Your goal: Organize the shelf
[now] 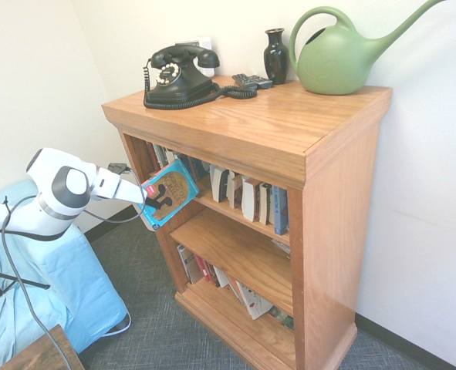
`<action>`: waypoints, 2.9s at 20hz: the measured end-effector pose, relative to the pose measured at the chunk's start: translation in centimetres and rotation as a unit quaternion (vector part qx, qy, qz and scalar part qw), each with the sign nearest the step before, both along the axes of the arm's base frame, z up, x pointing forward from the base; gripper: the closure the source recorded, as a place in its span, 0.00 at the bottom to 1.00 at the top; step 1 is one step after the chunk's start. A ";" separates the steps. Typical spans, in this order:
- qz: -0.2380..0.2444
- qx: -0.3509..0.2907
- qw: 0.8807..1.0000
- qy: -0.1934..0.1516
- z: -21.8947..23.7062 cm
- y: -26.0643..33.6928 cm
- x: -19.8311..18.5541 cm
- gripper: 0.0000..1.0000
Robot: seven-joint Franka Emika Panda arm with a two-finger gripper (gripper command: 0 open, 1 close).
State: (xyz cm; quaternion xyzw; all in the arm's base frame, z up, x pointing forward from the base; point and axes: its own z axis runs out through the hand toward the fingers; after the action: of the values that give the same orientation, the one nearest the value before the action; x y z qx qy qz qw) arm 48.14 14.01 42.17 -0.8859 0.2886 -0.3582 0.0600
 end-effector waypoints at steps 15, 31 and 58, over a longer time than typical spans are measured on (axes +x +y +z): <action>0.007 0.031 0.999 -0.002 1.3 1.0 6.2 1.00; 0.011 -0.042 0.998 -0.036 -0.8 3.3 9.7 1.00; 0.002 -0.031 0.998 -0.049 1.2 4.3 12.3 0.00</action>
State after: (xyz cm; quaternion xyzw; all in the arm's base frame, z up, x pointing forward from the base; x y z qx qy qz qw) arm 60.49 18.35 43.37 -0.8692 0.2727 -0.4098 0.0474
